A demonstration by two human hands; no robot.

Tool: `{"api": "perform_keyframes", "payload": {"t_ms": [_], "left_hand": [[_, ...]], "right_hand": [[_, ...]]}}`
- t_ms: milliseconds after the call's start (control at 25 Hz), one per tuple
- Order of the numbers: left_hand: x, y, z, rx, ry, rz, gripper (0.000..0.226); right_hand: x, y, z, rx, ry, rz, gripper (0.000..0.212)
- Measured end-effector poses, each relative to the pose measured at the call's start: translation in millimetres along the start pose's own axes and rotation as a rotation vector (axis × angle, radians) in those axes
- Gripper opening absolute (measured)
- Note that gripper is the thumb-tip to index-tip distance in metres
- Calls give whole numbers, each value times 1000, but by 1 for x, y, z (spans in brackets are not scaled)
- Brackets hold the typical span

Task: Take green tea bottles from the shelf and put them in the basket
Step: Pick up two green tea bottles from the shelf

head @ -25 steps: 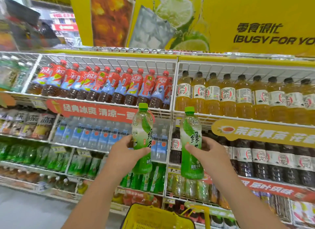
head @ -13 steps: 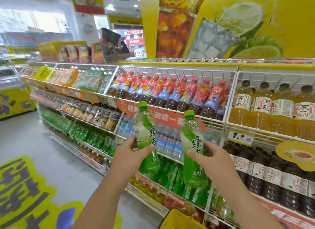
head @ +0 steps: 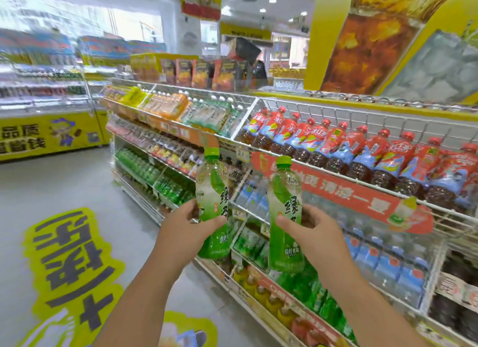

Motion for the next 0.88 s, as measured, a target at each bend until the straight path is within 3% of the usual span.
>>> {"api": "perform_keyframes", "payload": {"t_ms": [120, 440, 720, 880], "left_hand": [[25, 66, 46, -20, 4, 0, 48], [70, 197, 147, -5, 28, 49, 39], [106, 230, 246, -24, 74, 32, 29], [122, 238, 330, -87, 83, 58, 31]], "right_hand": [[12, -82, 19, 35, 3, 20, 26], [39, -245, 73, 81, -22, 23, 20], [35, -334, 166, 126, -28, 5, 26], [20, -390, 254, 175, -15, 47, 16]]}}
Point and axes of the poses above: each hand's wrist, its own z-axis towards the middle knuckle, its own y-axis out of the back of the hand, x = y × z, the point moved 1 cm from there along z, towards the middle knuckle
